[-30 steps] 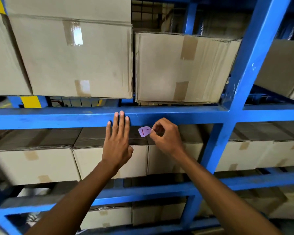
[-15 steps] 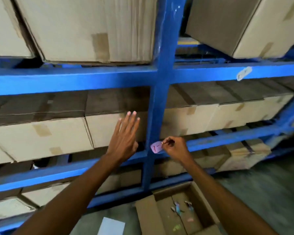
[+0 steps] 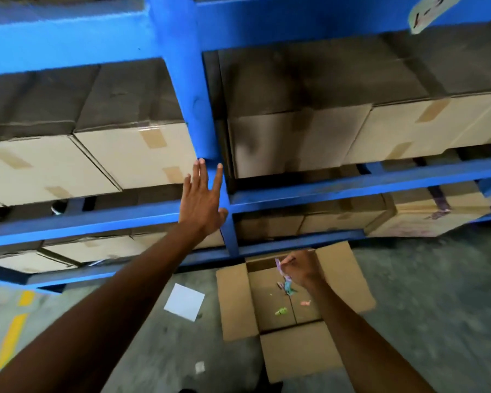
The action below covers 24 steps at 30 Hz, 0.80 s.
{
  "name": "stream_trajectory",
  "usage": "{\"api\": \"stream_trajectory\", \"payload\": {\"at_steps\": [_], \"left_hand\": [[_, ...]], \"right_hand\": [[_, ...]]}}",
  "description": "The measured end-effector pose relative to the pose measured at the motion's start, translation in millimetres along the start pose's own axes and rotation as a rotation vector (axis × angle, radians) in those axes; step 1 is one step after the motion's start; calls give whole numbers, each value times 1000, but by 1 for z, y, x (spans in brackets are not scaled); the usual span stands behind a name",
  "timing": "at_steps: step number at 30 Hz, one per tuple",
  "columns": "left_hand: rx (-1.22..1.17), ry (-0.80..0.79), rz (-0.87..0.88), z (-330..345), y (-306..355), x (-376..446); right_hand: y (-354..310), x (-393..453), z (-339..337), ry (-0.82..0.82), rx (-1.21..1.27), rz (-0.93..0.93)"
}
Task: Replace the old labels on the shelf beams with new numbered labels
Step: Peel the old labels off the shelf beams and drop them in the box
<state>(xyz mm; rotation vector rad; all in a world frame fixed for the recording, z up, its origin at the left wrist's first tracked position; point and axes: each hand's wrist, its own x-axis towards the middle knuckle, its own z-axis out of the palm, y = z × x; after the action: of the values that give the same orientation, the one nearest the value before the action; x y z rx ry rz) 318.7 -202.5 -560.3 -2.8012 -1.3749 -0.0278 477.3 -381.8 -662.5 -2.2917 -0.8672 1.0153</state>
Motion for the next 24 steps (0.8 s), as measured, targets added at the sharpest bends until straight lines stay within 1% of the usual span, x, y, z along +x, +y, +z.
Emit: {"api": "stream_trajectory", "payload": {"at_steps": [2, 4, 8, 11, 18, 22, 24], "left_hand": [[21, -12, -17, 3, 4, 1], [61, -23, -30, 5, 4, 0], [112, -27, -47, 6, 5, 0], [130, -38, -55, 4, 7, 0], [157, -55, -69, 3, 10, 1], [134, -139, -94, -11, 19, 2], [82, -180, -94, -20, 28, 3]], "right_hand": [[5, 6, 1, -52, -28, 30], [9, 13, 2, -64, -48, 63], [15, 22, 6, -83, 17, 117], [23, 27, 4, -69, 30, 127], [21, 32, -25, -37, 65, 46], [13, 24, -55, 28, 90, 53], [3, 18, -73, 71, 78, 35]]}}
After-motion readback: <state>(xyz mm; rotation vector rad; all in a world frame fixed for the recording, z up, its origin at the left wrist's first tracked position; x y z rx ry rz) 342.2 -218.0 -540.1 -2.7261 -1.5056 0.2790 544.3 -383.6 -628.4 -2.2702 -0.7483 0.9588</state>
